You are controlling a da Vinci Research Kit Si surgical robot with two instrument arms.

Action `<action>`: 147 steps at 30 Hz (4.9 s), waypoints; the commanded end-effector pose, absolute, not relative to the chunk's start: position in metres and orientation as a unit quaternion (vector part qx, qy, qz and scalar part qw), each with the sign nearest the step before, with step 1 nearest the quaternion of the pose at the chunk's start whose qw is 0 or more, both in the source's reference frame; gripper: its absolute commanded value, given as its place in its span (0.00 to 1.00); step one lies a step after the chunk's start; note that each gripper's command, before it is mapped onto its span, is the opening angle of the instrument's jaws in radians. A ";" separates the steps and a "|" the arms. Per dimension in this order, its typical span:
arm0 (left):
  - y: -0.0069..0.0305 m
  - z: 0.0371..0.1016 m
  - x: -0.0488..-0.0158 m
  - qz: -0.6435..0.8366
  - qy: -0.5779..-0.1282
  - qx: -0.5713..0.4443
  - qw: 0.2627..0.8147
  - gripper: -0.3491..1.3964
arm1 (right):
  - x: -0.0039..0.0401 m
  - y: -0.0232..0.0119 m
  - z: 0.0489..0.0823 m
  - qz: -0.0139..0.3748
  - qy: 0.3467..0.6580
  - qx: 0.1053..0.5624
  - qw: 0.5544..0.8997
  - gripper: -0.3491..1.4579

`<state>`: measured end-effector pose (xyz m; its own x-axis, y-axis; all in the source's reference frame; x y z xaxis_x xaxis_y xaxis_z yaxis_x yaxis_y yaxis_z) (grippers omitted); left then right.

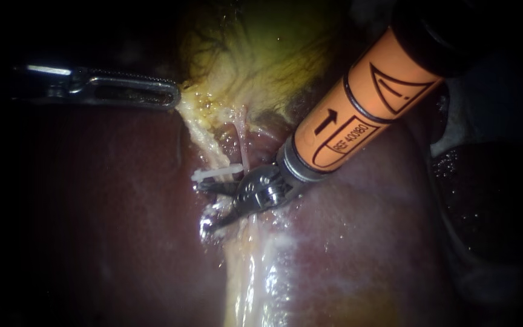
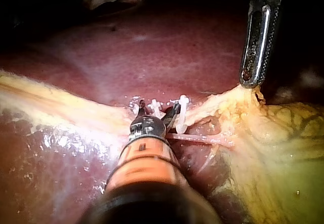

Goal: Go to the cutting position left tube

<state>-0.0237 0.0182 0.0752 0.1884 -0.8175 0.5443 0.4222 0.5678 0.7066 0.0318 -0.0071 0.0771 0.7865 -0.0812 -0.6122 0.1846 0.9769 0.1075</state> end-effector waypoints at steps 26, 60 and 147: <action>0.0183 0.0752 -0.0236 -0.417 -0.481 0.205 0.743 0.00 | 0.0267 -0.0013 0.0701 0.094 0.430 0.327 0.836 0.66; 0.0184 0.0751 -0.0234 -0.418 -0.481 0.205 0.743 0.00 | 0.0251 -0.0010 0.0824 0.199 0.399 0.521 0.728 0.63; 0.0185 0.0751 -0.0234 -0.418 -0.481 0.205 0.743 0.00 | 0.0373 -0.0041 0.0774 0.111 0.606 0.358 0.701 0.74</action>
<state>-0.0234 0.0185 0.0751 0.1880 -0.8182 0.5434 0.4234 0.5667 0.7068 0.0372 -0.0039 0.0772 0.2401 0.5906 -0.7704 0.2796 0.7179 0.6375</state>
